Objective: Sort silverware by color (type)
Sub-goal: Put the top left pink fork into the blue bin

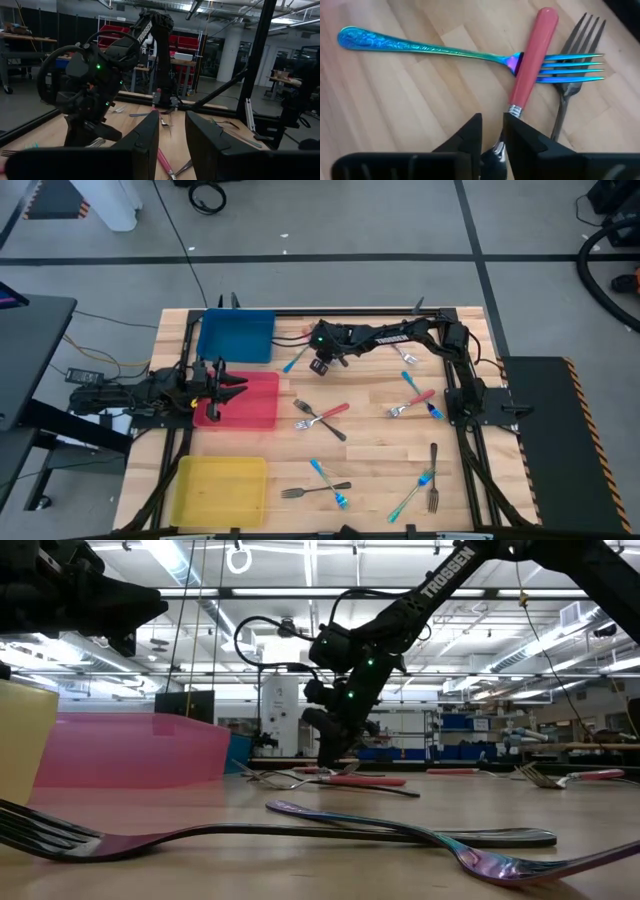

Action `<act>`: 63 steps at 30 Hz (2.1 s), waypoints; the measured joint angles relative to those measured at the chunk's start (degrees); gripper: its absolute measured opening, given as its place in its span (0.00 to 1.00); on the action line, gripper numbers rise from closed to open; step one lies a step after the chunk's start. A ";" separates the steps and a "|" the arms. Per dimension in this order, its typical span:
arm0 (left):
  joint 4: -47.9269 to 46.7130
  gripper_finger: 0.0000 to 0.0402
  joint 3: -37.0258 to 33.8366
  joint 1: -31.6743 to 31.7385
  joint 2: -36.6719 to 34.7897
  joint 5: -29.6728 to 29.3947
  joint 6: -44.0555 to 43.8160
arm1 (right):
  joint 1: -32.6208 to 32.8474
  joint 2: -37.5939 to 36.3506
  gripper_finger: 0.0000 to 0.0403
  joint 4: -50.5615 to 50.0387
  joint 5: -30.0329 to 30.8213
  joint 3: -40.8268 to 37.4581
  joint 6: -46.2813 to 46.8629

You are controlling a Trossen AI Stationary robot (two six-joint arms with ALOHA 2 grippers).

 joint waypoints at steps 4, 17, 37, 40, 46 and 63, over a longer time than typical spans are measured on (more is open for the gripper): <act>-0.01 0.24 0.00 0.00 0.00 0.00 0.00 | -0.10 0.00 0.27 0.02 4.33 0.00 -0.04; -0.03 0.24 0.00 0.00 0.00 0.00 0.00 | -2.64 0.04 0.30 -0.25 -0.79 0.00 4.51; -0.56 0.24 0.00 0.00 0.00 -0.01 0.08 | -1.40 2.57 0.29 -0.62 2.25 0.20 5.84; -0.56 0.24 0.00 -0.01 0.00 -0.01 0.10 | -1.40 2.58 0.29 -0.66 2.15 0.20 5.87; -0.56 0.24 0.00 -0.02 0.00 -0.01 0.08 | -1.40 2.64 0.29 -0.82 1.84 0.15 6.46; 0.35 0.24 0.00 -0.02 0.00 0.00 0.15 | -1.46 2.73 0.29 -1.45 -0.28 0.09 8.81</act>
